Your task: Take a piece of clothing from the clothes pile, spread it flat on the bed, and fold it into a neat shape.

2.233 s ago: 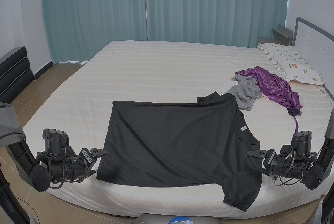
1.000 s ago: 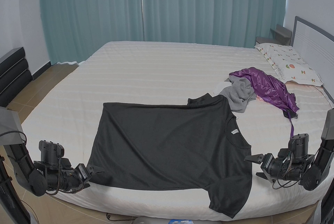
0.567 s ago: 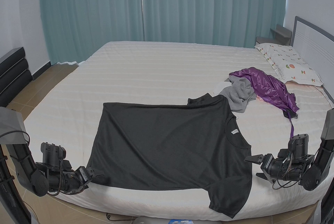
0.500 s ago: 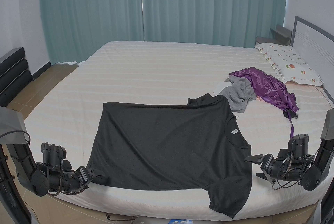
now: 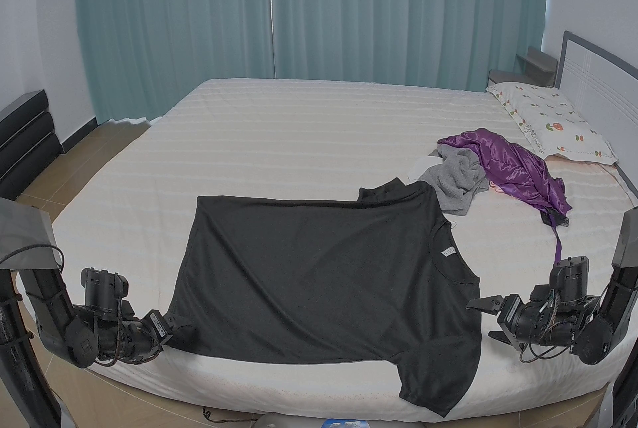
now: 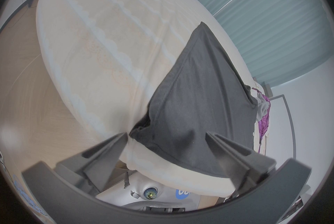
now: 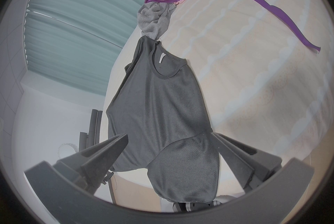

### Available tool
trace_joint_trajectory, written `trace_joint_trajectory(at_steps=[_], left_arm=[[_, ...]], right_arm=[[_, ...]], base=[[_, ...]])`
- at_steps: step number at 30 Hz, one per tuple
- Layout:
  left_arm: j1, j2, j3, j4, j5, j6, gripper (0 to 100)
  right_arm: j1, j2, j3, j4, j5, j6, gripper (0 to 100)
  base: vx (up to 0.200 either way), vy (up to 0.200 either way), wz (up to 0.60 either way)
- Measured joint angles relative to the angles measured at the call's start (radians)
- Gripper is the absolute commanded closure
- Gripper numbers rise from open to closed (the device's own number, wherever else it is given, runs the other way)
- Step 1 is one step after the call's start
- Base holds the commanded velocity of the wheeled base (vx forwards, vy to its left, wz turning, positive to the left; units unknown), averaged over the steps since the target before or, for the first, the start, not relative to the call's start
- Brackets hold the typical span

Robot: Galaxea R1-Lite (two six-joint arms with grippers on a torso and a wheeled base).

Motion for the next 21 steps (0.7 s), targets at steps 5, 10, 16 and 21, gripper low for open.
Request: trace_joint_trajectory(at_steps=[5, 10, 16, 21], left_arm=[[0.007, 0.001, 0.0, 0.003, 0.0, -0.016, 100], [0.017, 0.0, 0.018, 0.008, 0.002, -0.014, 100], [0.049, -0.006, 0.037, 0.0, 0.003, 0.002, 100], [0.061, -0.016, 0.044, -0.003, -0.022, 0.004, 100]], right_arm=[[0.0, -0.002, 0.0, 0.0, -0.001, 0.0, 0], [-0.003, -0.005, 0.002, -0.001, -0.003, -0.001, 0], [-0.002, -0.007, 0.007, -0.001, -0.006, -0.004, 0], [-0.002, -0.002, 0.007, 0.0, -0.008, -0.01, 0]], base=[[0.0, 0.0, 0.0], [0.0, 0.0, 0.0], [0.0, 0.0, 0.0], [0.0, 0.0, 0.0]])
